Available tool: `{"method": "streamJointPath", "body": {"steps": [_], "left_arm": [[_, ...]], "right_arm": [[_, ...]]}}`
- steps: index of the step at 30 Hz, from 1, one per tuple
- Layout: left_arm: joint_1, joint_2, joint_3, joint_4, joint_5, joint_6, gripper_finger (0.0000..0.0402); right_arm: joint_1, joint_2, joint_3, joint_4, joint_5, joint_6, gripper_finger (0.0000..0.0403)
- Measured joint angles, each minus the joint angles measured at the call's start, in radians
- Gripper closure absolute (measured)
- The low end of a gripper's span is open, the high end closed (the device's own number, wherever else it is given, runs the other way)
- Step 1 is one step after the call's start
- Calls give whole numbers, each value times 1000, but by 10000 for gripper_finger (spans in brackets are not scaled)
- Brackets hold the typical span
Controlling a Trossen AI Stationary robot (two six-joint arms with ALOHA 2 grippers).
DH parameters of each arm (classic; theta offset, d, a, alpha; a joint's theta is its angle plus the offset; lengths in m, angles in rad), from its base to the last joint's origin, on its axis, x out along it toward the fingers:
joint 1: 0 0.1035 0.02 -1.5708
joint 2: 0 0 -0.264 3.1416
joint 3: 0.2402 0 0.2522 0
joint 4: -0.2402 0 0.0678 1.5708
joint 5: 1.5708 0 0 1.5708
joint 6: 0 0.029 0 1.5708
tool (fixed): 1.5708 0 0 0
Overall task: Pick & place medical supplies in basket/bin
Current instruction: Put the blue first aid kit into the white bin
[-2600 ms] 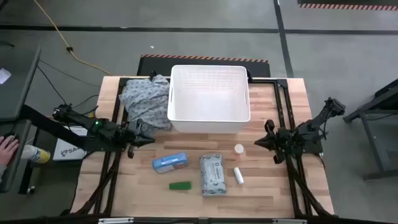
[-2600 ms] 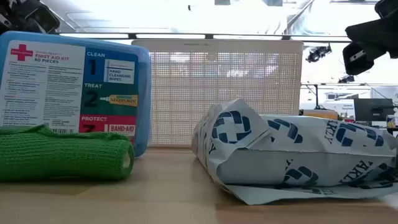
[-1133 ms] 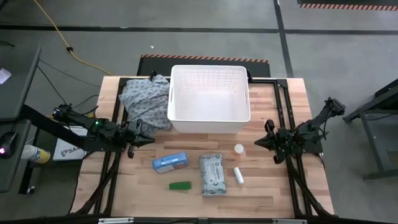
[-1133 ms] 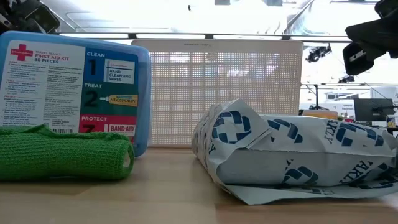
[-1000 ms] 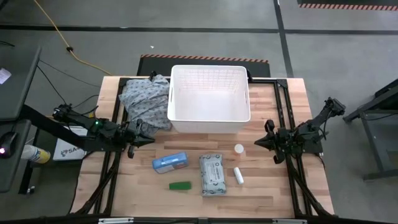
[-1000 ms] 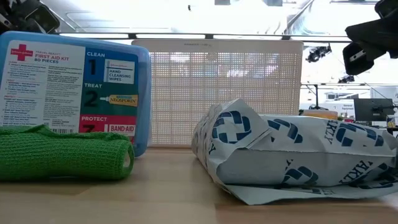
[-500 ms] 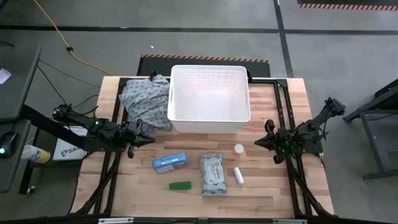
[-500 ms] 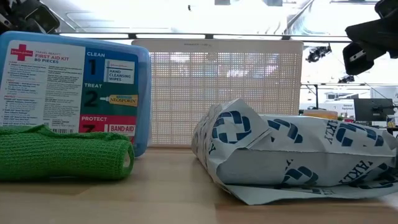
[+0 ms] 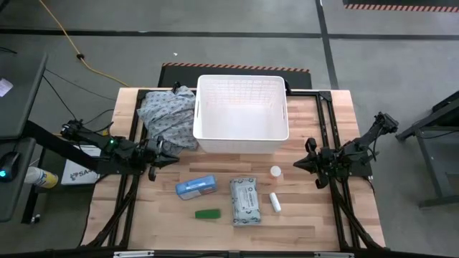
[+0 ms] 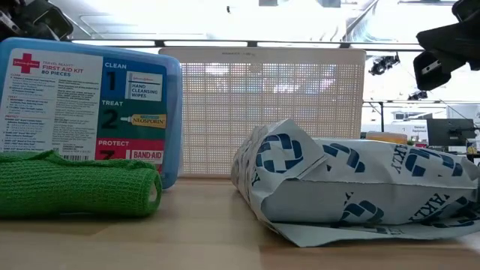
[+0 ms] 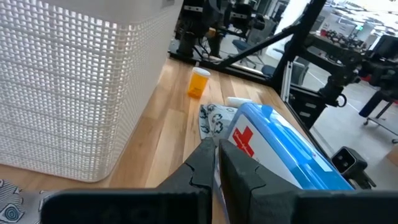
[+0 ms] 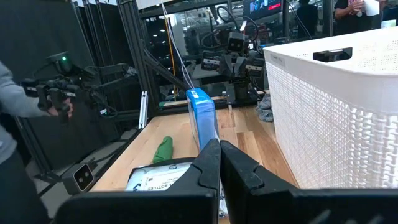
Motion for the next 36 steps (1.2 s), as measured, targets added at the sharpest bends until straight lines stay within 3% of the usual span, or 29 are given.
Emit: {"method": "streamJointPath", "body": {"steps": [5, 9, 19, 24, 29, 36], "left_arm": [[0, 0, 0, 5, -1, -12, 341], [0, 0, 0, 46, -13, -106, 341], [0, 0, 1, 315, -22, -152, 341], [0, 0, 4, 451, 50, -149, 341], [0, 1, 87, 412, 132, -119, 341], [0, 3, 298, 213, 132, -9, 341]], "right_arm": [[0, 0, 0, 0, 0, 0, 403], [0, 0, 0, 0, 0, 0, 403], [0, 0, 0, 13, 18, -2, 403], [0, 0, 0, 15, 18, 0, 403], [0, 0, 0, 21, 28, 0, 403], [0, 0, 0, 21, 40, -1, 403]]}}
